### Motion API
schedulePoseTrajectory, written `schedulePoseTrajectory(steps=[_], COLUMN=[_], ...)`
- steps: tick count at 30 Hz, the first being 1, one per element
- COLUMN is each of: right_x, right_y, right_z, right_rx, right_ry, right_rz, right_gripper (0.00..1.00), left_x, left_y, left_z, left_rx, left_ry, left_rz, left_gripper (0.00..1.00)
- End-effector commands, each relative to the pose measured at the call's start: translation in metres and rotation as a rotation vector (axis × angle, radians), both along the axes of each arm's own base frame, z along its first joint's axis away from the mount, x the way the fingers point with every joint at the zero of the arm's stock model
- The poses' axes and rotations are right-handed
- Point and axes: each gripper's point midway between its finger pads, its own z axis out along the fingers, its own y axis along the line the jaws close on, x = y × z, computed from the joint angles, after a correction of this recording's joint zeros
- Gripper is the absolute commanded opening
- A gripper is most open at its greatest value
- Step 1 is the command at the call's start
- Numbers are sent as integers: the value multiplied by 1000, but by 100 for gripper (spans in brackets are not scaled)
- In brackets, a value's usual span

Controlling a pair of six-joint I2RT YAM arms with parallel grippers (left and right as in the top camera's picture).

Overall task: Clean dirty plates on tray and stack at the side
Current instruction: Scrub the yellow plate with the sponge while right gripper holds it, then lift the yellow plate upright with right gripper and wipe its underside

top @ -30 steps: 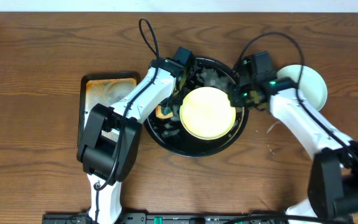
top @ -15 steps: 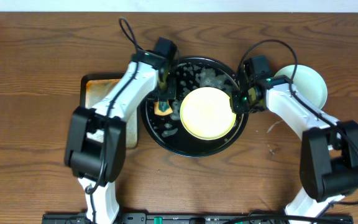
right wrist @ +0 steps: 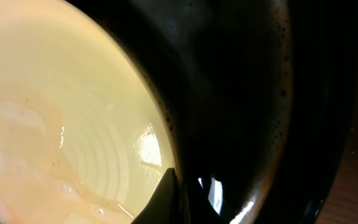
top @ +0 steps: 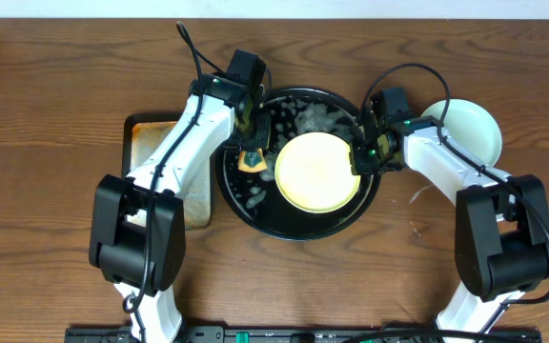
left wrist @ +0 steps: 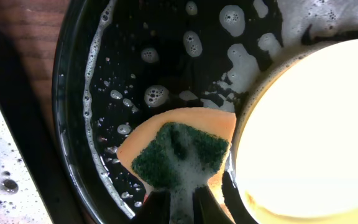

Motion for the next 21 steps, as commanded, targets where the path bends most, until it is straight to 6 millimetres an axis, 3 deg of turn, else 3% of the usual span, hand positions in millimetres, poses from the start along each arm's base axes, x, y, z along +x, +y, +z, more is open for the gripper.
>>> schedulePoseTrajectory(steps=[1, 5, 11, 21], right_x=[26, 41, 41, 31], right_y=[-2, -12, -14, -6], right_z=[42, 80, 131, 185], right_rx=[-23, -123, -383, -837], right_ry=[-131, -252, -447, -673], right_rz=[2, -6, 55, 59], right_gripper=[1, 1, 1, 1], left_x=[3, 3, 3, 3], left_y=[-3, -3, -3, -3], left_z=[9, 9, 9, 9], left_rx=[-17, -17, -18, -18], left_ry=[-21, -21, -21, -21], left_rz=[-16, -16, -16, -16], left_gripper=[9, 9, 9, 9])
